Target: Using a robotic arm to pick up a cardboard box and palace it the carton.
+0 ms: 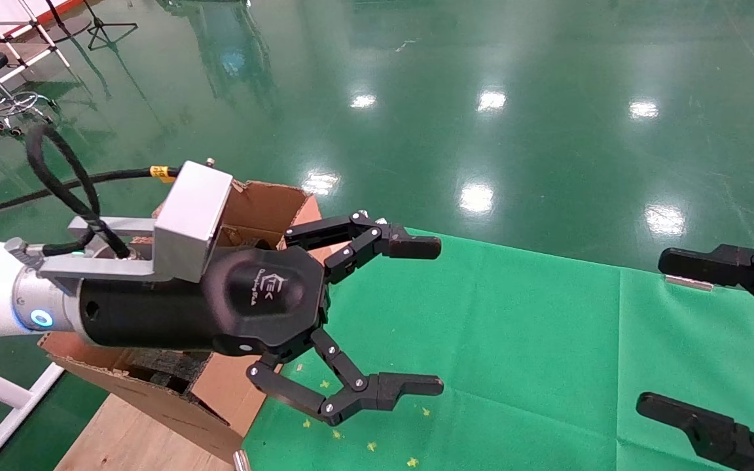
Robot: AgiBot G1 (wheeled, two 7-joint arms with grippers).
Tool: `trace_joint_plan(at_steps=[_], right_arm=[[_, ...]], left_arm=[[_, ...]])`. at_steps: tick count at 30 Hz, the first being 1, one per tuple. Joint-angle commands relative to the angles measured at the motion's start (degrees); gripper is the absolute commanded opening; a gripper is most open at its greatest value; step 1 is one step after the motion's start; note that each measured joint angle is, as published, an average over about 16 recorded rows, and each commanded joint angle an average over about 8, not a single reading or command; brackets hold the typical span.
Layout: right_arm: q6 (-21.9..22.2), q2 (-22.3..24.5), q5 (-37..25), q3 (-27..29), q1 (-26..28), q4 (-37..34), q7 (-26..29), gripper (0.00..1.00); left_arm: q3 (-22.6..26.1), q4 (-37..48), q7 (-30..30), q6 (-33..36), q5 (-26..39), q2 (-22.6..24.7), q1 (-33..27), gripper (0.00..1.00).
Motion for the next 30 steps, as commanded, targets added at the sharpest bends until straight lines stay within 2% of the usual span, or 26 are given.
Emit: trace_joint_plan(at_steps=[1,30], right_arm=[[0.0,0.0,0.0,0.0,0.0,0.0,0.0,1.00],[0.0,0.0,0.0,0.0,0.0,0.0,0.0,1.00]], left_arm=[[0.0,0.0,0.0,0.0,0.0,0.0,0.0,1.00],[0.1,0.2,0.0,-0.1,0.2,0.0,-0.1,1.00]])
